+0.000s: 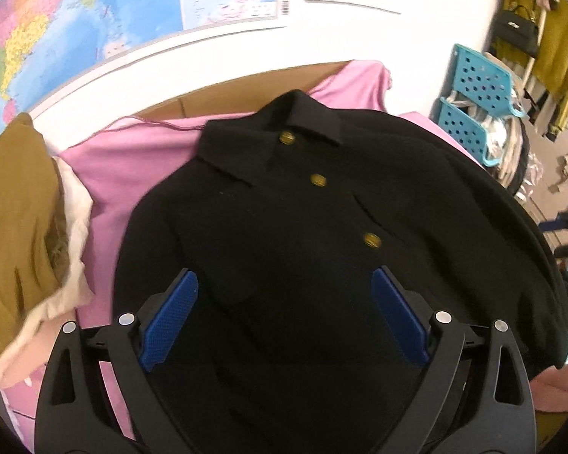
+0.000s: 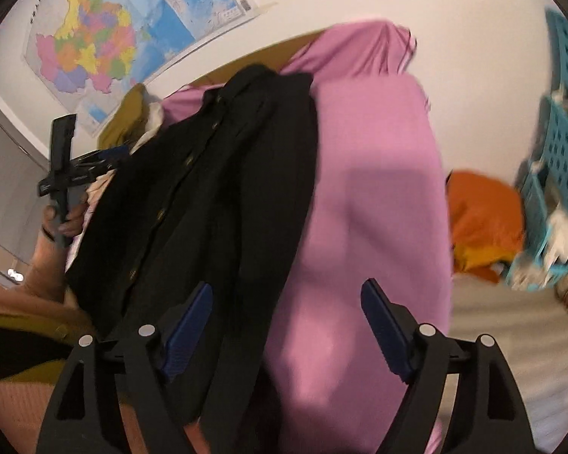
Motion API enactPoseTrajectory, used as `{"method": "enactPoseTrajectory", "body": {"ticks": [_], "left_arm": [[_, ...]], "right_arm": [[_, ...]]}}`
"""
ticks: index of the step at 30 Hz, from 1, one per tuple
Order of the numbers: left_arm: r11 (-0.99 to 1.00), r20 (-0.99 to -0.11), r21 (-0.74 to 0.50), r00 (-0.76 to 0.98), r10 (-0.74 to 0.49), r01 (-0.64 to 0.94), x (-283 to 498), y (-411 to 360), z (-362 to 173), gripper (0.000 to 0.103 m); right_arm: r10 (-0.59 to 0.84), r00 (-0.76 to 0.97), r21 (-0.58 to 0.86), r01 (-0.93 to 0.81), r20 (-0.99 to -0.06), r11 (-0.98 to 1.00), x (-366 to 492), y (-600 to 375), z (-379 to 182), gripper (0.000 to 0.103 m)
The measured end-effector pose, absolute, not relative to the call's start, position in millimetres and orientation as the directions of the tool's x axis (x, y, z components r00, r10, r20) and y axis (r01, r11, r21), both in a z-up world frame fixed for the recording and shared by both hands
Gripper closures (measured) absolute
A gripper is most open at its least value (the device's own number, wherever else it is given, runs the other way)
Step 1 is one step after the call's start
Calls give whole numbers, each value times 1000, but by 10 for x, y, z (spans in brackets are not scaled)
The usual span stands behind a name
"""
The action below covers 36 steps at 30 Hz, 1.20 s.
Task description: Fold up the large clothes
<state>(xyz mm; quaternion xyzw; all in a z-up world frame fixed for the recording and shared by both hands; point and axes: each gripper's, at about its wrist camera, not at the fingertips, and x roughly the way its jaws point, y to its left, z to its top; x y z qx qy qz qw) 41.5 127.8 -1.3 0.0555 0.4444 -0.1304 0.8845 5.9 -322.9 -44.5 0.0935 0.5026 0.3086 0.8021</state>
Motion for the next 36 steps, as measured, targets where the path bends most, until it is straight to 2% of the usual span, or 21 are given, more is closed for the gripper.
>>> {"method": "enactPoseTrajectory", "body": {"ticks": [5,6,7,8,9,11,15,16,19,21,30,32,36], "left_arm": [[963,-796,-24,577,-181,268,216,1235,-63,10],[965,-796,-34,577,-183,260,183,1250,-62,9],[967,-795,-50,577,-190,250,151,1277,-70,8],[969,-793,-66,577,-195,236,116,1309,-79,8],[971,-787,-76,584,-198,226,89,1331,-86,8],[973,-784,-91,587,-202,214,28,1375,-96,8],[982,-780,-92,601,-175,167,-72,1499,-92,8],[984,-776,-89,609,-166,155,-104,1540,-78,8],[988,-762,-84,631,-149,132,-181,1655,-30,8],[992,-757,-72,643,-120,100,-221,1750,-15,8],[997,-750,-78,660,-42,-25,-458,2285,11,8],[997,-747,-72,664,-37,-26,-483,2297,26,8],[996,-739,-85,669,-75,18,-489,2182,33,8]], "right_arm": [[665,291,527,-430,-687,733,-246,-3205,-532,25],[663,285,528,-427,-692,734,-249,-3173,-573,30],[664,277,533,-421,-695,734,-247,-3158,-607,47],[678,260,557,-410,-688,722,-230,-3153,-656,58],[702,250,588,-401,-667,702,-217,-3178,-687,82],[704,275,592,-392,-655,704,-224,-3219,-654,90],[692,368,580,-378,-621,722,-118,-3353,-323,95],[677,405,565,-373,-614,736,-85,-3424,-189,101],[637,498,555,-324,-588,766,15,-3701,79,101],[565,562,499,-286,-604,818,80,-3820,203,101],[511,634,578,-121,-581,807,570,-4441,313,101],[494,626,543,-131,-604,830,661,-4326,408,101],[539,565,488,-257,-625,834,633,-3743,647,100]]}}
